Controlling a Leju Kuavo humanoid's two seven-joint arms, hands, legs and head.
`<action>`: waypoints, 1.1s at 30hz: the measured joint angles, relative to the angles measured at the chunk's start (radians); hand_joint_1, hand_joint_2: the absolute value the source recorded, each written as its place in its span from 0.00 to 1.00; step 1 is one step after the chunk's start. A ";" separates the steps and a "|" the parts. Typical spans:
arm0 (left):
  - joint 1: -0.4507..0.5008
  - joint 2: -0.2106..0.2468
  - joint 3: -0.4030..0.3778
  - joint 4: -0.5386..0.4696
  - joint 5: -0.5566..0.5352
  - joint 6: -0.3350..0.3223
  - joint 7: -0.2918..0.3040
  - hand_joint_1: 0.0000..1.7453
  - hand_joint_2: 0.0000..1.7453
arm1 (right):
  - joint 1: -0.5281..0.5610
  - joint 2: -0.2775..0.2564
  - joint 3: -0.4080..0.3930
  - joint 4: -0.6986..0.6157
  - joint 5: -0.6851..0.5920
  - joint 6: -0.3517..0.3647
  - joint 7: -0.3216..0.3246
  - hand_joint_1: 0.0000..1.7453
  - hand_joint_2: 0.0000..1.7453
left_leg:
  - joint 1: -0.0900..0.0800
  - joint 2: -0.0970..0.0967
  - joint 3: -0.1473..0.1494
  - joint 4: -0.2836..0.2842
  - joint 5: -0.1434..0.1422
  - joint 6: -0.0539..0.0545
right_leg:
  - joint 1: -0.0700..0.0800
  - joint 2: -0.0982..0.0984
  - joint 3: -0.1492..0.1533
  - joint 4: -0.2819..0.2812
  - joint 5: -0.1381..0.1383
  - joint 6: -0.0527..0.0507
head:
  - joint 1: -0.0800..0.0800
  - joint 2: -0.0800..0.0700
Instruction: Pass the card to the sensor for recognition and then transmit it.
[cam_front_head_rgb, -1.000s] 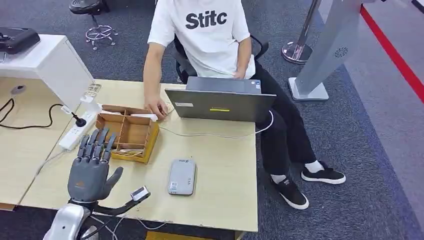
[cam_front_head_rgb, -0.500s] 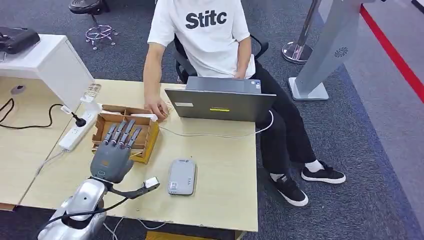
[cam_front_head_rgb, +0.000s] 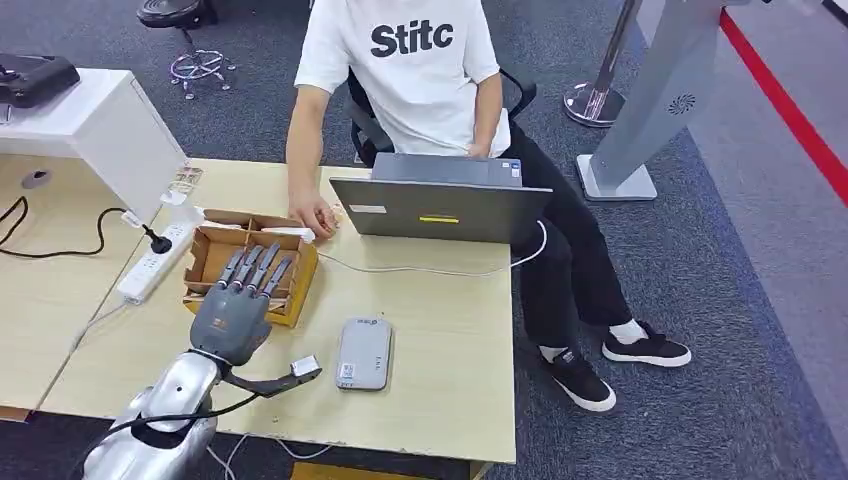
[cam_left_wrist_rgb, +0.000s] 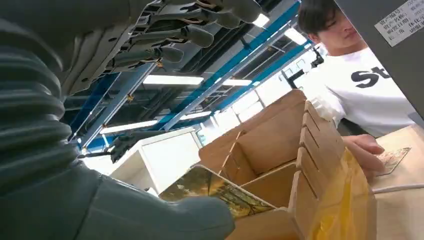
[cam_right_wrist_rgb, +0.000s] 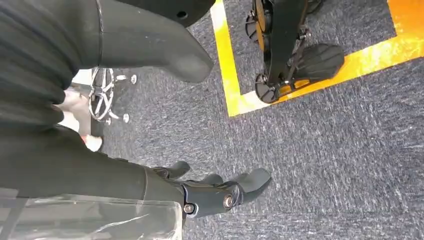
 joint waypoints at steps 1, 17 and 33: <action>-0.001 0.000 0.000 0.003 0.000 -0.002 -0.001 0.00 1.00 | 0.000 0.000 0.000 0.000 0.000 0.000 0.002 0.00 1.00 | 0.000 0.000 0.000 0.000 0.000 0.000 | 0.000 0.000 0.000 0.000 0.000 0.000 | 0.000 0.000; 0.007 -0.009 0.015 0.044 0.008 -0.055 -0.020 0.00 1.00 | 0.000 0.000 -0.011 0.000 0.006 0.000 0.006 0.00 1.00 | 0.000 0.000 0.000 0.000 0.000 0.000 | 0.000 0.000 0.000 0.000 0.000 0.000 | 0.000 0.000; 0.028 -0.010 0.069 0.045 0.005 -0.059 -0.020 0.00 1.00 | 0.001 0.000 -0.019 0.000 0.016 0.002 0.009 0.00 1.00 | 0.000 0.000 -0.001 0.000 0.000 0.000 | 0.000 -0.001 0.000 0.000 0.000 0.000 | 0.000 0.000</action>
